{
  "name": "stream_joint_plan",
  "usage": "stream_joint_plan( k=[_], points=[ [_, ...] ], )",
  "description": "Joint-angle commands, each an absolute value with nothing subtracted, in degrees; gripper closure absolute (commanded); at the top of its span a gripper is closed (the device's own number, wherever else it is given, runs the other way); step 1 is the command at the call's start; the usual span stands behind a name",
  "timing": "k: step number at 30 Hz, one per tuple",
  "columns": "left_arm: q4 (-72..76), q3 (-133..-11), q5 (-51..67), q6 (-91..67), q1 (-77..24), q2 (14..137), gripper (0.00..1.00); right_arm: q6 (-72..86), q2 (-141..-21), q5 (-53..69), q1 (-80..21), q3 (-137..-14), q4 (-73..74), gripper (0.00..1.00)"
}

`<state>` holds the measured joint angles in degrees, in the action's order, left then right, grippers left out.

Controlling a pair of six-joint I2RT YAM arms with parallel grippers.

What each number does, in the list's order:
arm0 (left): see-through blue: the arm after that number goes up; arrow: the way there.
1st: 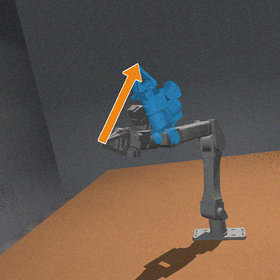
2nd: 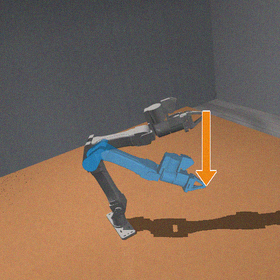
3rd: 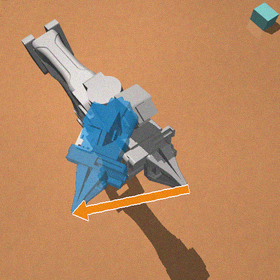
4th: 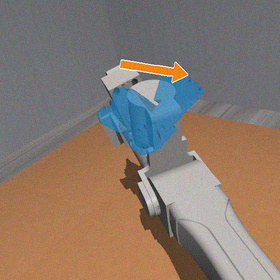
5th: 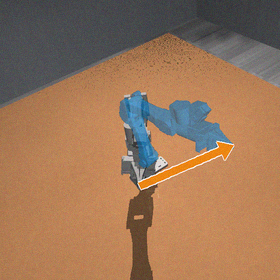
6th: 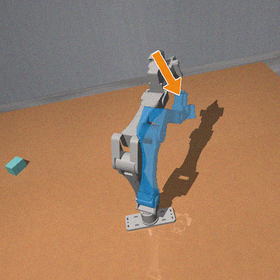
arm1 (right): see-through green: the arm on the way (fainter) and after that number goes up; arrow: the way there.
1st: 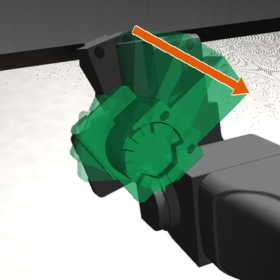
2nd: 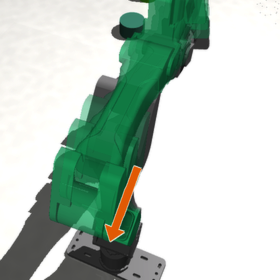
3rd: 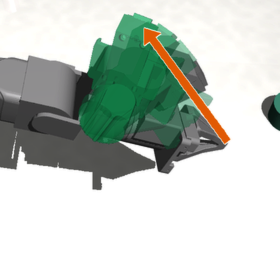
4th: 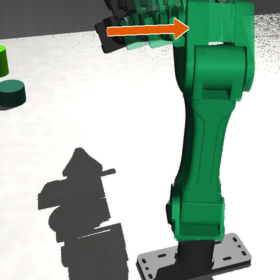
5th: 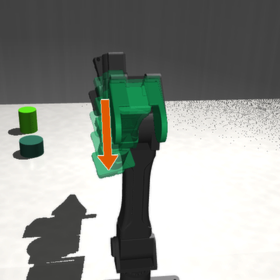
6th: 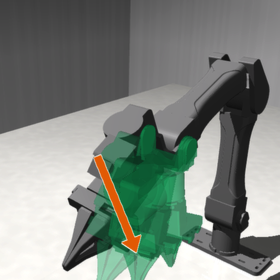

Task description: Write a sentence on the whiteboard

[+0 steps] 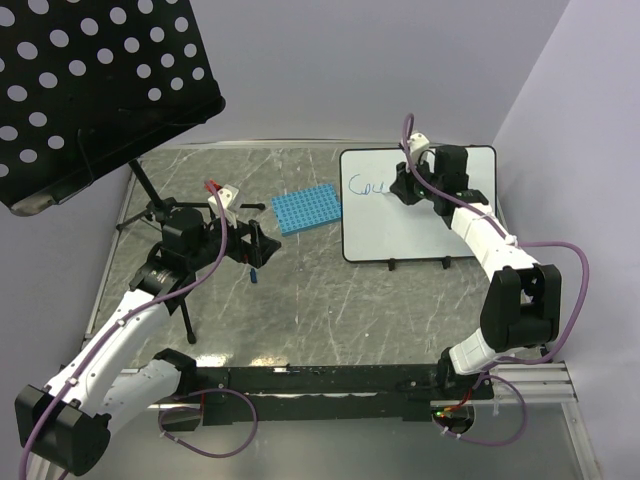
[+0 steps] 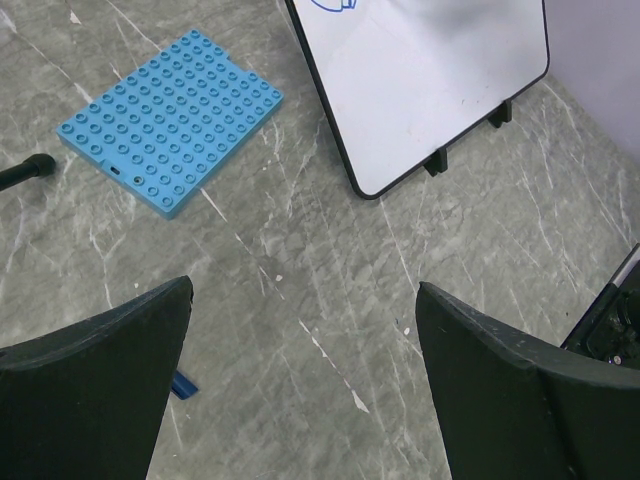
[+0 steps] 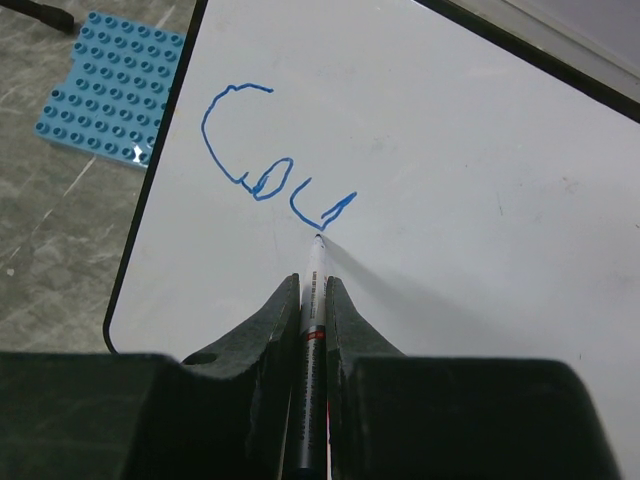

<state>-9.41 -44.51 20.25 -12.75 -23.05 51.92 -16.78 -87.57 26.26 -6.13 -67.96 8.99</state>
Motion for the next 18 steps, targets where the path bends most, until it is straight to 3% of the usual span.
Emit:
stream_joint_plan(
  k=[1, 18],
  points=[
    [-8.44, -44.74, 21.36, -12.48, -22.85, 50.71, 0.03, -17.05, -87.01, 27.77, -5.01, -69.96, 8.44, 1.0],
    [-8.35, -44.74, 21.36, -12.66, -22.85, 50.89, 0.03, -13.27, -87.19, 27.25, -5.1, -69.61, 4.05, 1.0]
  ],
)
